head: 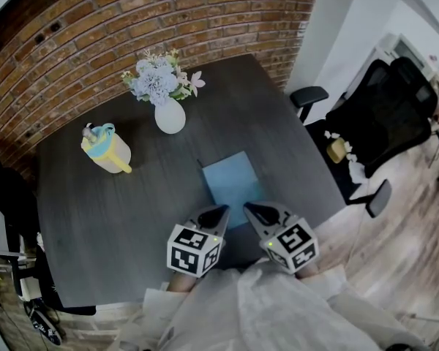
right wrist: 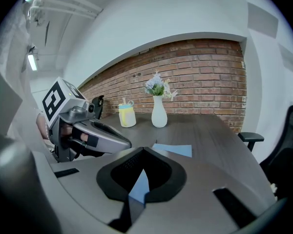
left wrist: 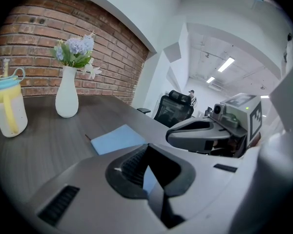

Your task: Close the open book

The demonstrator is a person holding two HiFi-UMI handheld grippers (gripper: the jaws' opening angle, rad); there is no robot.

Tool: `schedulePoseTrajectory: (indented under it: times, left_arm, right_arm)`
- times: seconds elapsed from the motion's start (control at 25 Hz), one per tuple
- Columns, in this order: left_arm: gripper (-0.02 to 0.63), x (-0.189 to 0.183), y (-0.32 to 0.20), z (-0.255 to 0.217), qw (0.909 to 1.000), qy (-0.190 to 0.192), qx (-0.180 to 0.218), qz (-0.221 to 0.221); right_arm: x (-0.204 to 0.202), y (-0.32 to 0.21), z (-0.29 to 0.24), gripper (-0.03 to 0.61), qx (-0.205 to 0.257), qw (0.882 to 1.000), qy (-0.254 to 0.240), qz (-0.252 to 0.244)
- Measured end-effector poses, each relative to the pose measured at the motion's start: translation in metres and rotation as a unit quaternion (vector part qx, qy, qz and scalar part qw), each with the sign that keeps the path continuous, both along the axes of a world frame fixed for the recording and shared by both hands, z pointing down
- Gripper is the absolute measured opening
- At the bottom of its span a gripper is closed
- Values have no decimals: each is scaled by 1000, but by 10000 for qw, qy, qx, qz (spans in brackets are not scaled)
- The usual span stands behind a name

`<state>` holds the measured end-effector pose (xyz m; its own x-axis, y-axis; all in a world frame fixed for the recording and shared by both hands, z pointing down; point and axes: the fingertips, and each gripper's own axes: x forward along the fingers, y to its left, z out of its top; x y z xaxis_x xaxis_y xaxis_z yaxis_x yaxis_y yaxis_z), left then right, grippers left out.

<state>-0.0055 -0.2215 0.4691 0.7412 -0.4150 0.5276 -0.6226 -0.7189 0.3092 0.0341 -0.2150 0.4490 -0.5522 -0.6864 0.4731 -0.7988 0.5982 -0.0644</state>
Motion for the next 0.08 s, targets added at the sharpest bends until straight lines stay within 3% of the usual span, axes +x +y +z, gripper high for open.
schedulePoseTrajectory:
  times: [0.08]
  left_arm:
    - [5, 0, 0, 0, 10000, -14, 0, 15]
  right_arm:
    - [-1, 0, 0, 5, -7, 10000, -8, -9]
